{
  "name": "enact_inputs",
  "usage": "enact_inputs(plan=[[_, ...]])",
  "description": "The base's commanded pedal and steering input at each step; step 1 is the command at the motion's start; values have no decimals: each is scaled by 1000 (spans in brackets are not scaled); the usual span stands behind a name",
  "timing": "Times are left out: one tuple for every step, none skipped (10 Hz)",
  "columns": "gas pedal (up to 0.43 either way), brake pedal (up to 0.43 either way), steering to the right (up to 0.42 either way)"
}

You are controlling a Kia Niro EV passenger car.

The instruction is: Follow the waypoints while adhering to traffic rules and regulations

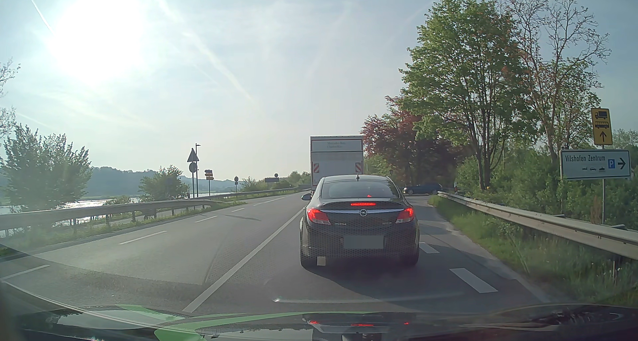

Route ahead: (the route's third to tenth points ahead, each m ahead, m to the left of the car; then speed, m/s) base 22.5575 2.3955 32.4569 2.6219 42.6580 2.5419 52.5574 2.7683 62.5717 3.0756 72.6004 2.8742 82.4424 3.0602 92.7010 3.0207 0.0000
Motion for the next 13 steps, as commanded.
enact_inputs(plan=[[0, 280, 4], [0, 280, 4], [0, 274, 4], [0, 280, 4], [0, 280, 4], [0, 274, 4], [0, 280, 4], [0, 274, 4], [0, 274, 4], [0, 280, 4], [0, 280, 4], [0, 280, 4], [0, 280, 4]])
